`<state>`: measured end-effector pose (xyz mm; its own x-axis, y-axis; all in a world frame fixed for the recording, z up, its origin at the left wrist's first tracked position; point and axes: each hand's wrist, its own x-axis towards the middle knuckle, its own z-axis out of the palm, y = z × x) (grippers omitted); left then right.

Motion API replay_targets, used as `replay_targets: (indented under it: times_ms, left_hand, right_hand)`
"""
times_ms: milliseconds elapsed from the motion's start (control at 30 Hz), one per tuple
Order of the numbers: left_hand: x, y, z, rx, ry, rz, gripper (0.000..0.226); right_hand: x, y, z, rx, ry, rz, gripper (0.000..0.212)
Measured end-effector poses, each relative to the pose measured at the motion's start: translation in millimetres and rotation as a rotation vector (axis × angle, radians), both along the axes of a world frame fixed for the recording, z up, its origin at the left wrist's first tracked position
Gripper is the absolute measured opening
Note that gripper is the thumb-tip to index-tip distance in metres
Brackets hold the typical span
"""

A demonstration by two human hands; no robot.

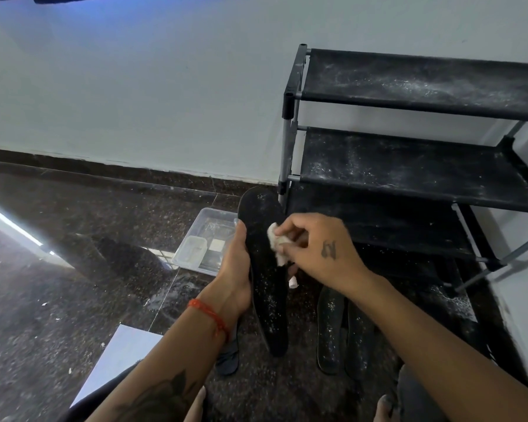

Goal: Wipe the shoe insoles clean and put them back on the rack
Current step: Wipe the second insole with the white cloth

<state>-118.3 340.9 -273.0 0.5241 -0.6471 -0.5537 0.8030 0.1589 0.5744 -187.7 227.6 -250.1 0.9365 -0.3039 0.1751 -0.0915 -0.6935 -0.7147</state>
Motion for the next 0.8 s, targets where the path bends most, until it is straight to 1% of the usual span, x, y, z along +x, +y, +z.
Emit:
replay_targets:
  times_ms: [33,67,100,133,167,200,267,300,333,400,433,467,500,567,600,633,667,700,800]
  left_hand:
    - [1.3,0.2,-0.7,0.002,0.013,0.009,0.077]
    - [1.9,0.7,-0.7,0.013,0.024,0.024,0.077]
    - [2.2,0.8,-1.2,0.026,0.026,0.042,0.075]
    - [2.3,0.7,-1.5,0.033,0.023,0.056,0.073]
    - [2.8,0.3,-3.1,0.031,0.014,0.059,0.07]
    - [1.6,0.0,-2.2,0.03,-0.005,0.046,0.068]
    - [-1.2,-1.0,-2.0,0.035,-0.055,-0.034,0.064]
    - [-2.0,-1.6,-2.6,0.037,-0.065,-0.082,0.065]
    - [-3.2,-2.1,-2.0,0.036,-0.064,-0.12,0.067]
    - [-1.7,-2.0,-4.4,0.033,-0.029,-0.143,0.075]
    - [-0.2,-2.0,-6.0,0.031,-0.013,-0.138,0.079]
    - [1.5,-1.3,-6.7,0.03,-0.01,-0.128,0.081]
    - [3.0,-0.8,-5.9,0.023,-0.015,-0.106,0.081]
    - [4.4,-0.6,-4.3,0.01,-0.006,-0.043,0.077]
    - [4.4,-0.7,-3.3,0.01,0.001,-0.006,0.074]
    - [4.6,-0.5,-3.2,0.024,0.001,0.025,0.07]
    - [5.5,-0.5,-4.5,0.054,-0.005,0.039,0.067]
    - [6.6,-0.2,-6.0,0.07,-0.014,0.038,0.064]
    - [3.5,-0.3,-6.1,0.098,-0.076,-0.045,0.062]
  right_hand:
    - [0.5,5.8,2.5,0.15,0.039,0.089,0.017]
    - [0.5,12.5,3.8,0.256,0.086,0.169,0.017]
    - [0.7,17.7,2.5,0.303,0.112,0.217,0.017]
    - [1.1,20.5,-0.4,0.289,0.105,0.226,0.016]
    - [1.9,20.1,-3.5,0.209,0.079,0.206,0.014]
    - [2.5,17.8,-6.0,0.073,0.062,0.176,0.013]
    - [2.7,12.0,-7.7,-0.214,0.085,0.111,0.015]
    - [2.5,8.6,-7.6,-0.306,0.106,0.072,0.017]
    - [2.0,4.8,-7.5,-0.358,0.116,0.032,0.019]
    - [1.4,-3.2,-6.4,-0.375,0.091,-0.047,0.019]
    - [1.3,-5.7,-5.7,-0.324,0.063,-0.079,0.019]
    - [1.4,-5.8,-4.5,-0.21,0.034,-0.094,0.018]
    - [1.6,-3.7,-2.0,-0.039,0.026,-0.082,0.018]
    - [1.2,7.2,3.2,0.336,0.099,0.043,0.018]
    - [0.8,13.1,3.2,0.418,0.159,0.125,0.018]
    - [0.3,17.8,1.8,0.411,0.199,0.194,0.018]
    - [0.3,20.6,-1.2,0.351,0.21,0.224,0.018]
    - [0.9,20.5,-4.3,0.236,0.198,0.212,0.017]
    - [1.5,11.8,-7.3,-0.257,0.169,0.079,0.011]
